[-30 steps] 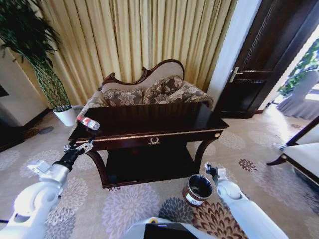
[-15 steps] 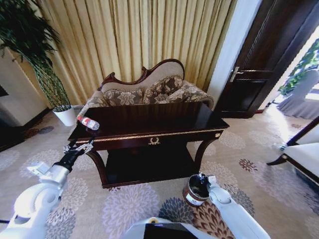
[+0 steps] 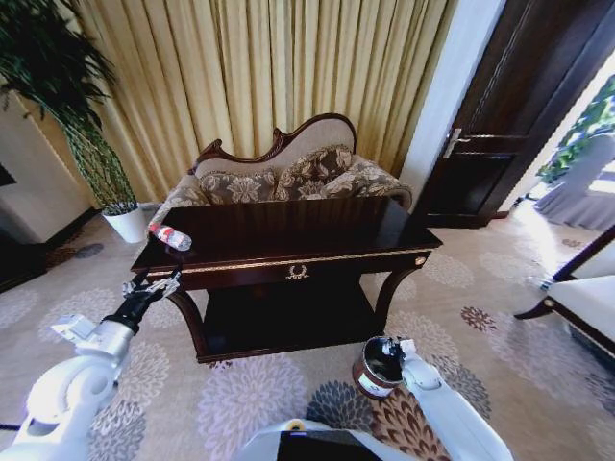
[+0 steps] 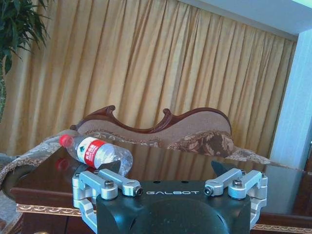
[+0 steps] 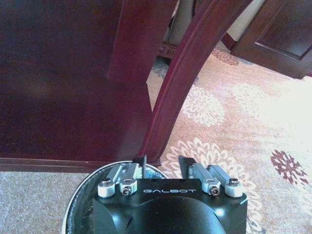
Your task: Move to the front of the table and place the trash on the table into the trash bin.
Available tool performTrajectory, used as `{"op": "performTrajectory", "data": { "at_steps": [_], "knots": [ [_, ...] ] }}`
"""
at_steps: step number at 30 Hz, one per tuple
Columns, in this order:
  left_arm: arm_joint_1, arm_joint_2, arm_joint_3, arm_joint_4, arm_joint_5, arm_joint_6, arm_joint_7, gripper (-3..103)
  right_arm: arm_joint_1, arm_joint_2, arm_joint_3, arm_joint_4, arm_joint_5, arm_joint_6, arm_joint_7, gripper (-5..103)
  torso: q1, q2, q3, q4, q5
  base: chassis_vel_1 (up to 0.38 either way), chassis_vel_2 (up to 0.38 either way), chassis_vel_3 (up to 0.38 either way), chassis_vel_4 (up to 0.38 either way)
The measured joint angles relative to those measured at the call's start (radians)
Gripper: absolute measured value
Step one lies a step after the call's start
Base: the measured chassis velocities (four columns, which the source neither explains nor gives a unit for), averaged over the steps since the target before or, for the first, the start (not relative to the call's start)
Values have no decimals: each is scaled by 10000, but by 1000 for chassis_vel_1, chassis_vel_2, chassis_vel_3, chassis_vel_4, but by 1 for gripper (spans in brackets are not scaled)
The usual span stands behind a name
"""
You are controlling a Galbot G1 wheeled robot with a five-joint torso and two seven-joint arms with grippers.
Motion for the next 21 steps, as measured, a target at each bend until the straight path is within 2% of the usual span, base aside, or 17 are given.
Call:
{"op": "performTrajectory", "data": {
  "at_steps": [1,3,4,6,7,9,10,13,14,16,21],
  "knots": [
    [0,3,0,-7,0,0,-3,100,-6,-7,21,8,5,11,8,42,0,0,0,0,0,0,0,0,0],
    [11,4,-13,-48,-1,0,-13,100,-12,-24,92,97,87,264,85,52,0,0,0,-1,1,0,0,0,0],
    [11,4,-13,-48,-1,0,-13,100,-12,-24,92,97,87,264,85,52,0,0,0,-1,1,0,0,0,0],
    [60,5,-58,-102,-4,0,-35,100,-12,-62,226,510,441,720,140,63,0,0,0,0,1,0,0,0,0],
    [60,5,-58,-102,-4,0,-35,100,-12,-62,226,510,441,720,140,63,0,0,0,0,1,0,0,0,0],
    [73,1,-94,-214,-31,0,-258,100,-98,-147,485,1644,1273,1296,137,74,0,0,0,4,-1,0,0,0,0],
    [73,1,-94,-214,-31,0,-258,100,-98,-147,485,1644,1273,1296,137,74,0,0,0,4,-1,0,0,0,0],
    [70,-29,-99,-428,-112,27,-503,100,-356,-250,703,3328,2309,1543,147,90,0,0,0,4,-1,0,0,0,0],
    [70,-29,-99,-428,-112,27,-503,100,-356,-250,703,3328,2309,1543,147,90,0,0,0,4,-1,0,0,0,0],
    [84,-47,-116,-560,-117,49,-565,100,-568,-362,859,4634,2661,1662,157,99,0,0,0,0,0,0,0,0,0],
    [112,-56,-183,-766,-111,122,-618,100,-769,-606,1046,6598,2803,1564,317,100,0,-1,0,0,0,0,0,0,0]
  ]
}}
